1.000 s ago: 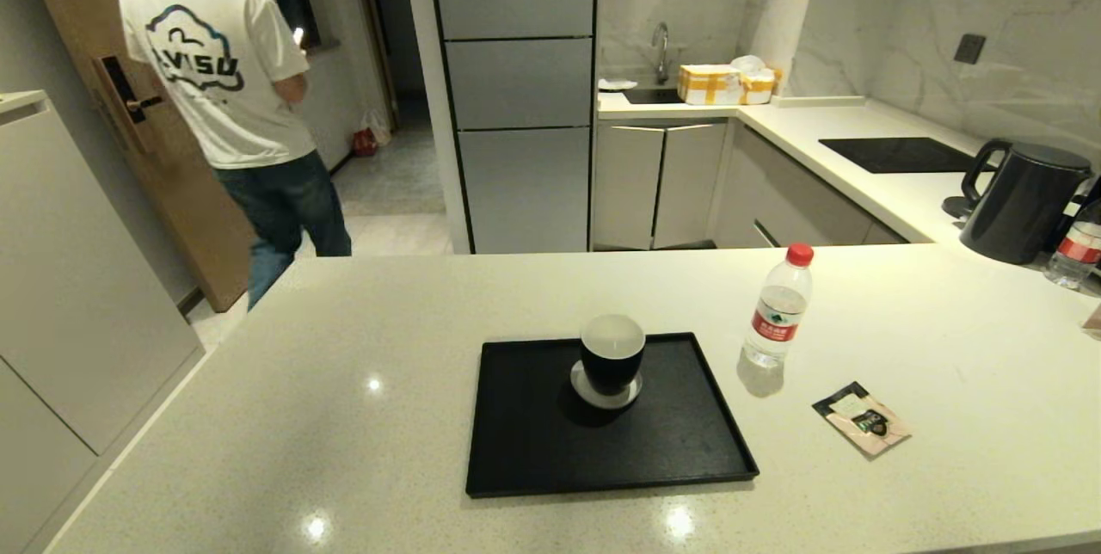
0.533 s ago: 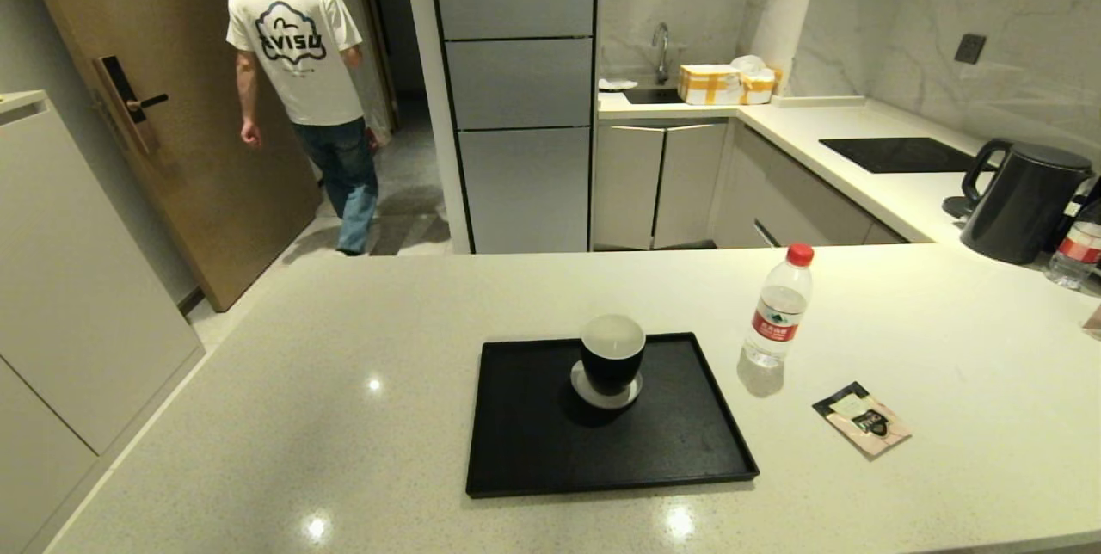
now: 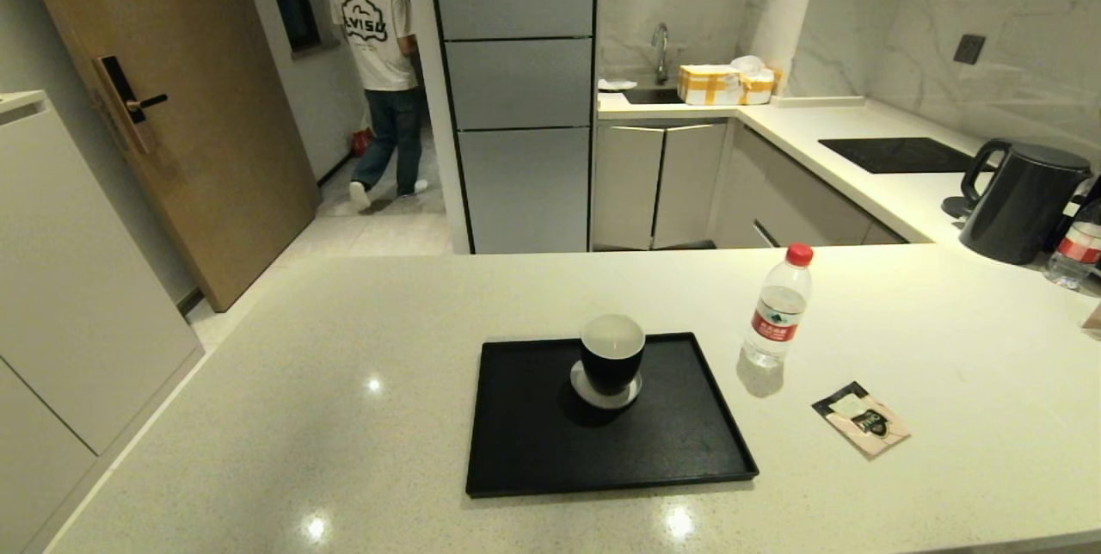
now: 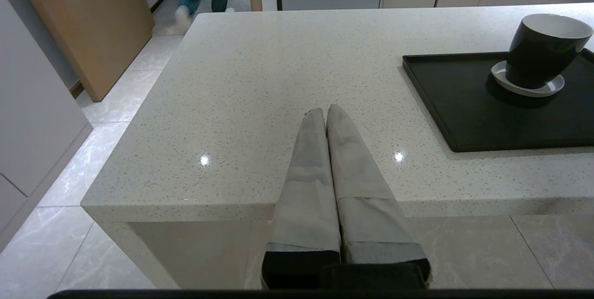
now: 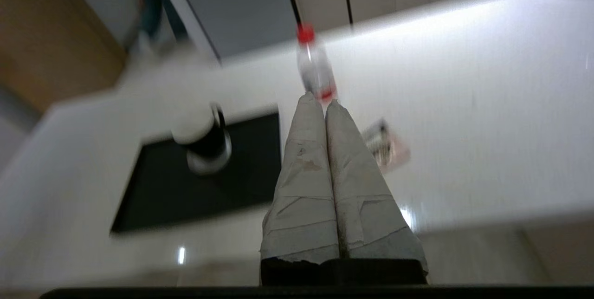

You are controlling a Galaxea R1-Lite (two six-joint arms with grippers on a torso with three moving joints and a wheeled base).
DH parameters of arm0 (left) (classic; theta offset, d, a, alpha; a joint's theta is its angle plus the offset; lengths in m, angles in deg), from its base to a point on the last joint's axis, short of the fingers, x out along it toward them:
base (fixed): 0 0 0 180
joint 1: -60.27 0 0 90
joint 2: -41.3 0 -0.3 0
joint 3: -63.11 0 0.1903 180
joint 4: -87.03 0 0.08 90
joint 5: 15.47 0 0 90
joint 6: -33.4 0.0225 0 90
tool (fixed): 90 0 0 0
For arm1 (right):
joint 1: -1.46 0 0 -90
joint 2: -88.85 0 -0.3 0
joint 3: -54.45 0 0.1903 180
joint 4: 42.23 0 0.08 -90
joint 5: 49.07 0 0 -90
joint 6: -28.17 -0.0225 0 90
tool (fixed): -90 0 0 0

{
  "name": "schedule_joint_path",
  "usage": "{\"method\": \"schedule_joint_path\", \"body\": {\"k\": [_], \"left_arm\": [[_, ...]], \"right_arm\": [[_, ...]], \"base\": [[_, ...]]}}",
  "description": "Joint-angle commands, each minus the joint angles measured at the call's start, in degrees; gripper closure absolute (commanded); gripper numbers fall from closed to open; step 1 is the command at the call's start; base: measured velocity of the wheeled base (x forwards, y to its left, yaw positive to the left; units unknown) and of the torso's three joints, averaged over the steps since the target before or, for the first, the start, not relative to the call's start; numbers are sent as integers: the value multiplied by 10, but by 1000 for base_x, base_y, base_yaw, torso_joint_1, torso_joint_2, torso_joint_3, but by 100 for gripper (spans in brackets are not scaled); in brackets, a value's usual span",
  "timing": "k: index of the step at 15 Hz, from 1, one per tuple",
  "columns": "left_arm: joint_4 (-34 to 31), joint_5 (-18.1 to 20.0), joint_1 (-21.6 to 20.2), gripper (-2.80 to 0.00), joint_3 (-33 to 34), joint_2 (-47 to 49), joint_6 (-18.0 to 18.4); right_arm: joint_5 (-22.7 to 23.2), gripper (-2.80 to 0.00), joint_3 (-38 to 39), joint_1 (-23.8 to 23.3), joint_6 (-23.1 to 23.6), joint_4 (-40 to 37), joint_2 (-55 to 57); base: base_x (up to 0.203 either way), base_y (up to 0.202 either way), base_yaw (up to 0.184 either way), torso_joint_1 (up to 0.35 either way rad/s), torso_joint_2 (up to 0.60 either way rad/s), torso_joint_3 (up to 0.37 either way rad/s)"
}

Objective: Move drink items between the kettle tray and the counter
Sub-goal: Return the tea bag to its original position

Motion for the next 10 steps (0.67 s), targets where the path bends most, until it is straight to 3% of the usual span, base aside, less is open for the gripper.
{"method": "schedule_joint_path", "body": {"k": [1, 5, 10], "left_arm": [[0, 0, 0, 0, 1, -1, 0], [0, 0, 0, 0, 1, -1, 0], [0, 0, 0, 0, 1, -1, 0]], "right_arm": [[4, 0, -70, 0, -10, -144, 158], [10, 0, -88, -2, -30, -219, 308], [11, 0, -99, -14, -59, -203, 473]], "base": [[0, 0, 0, 0, 0, 0], [0, 0, 0, 0, 0, 0], [0, 0, 0, 0, 0, 0]]}}
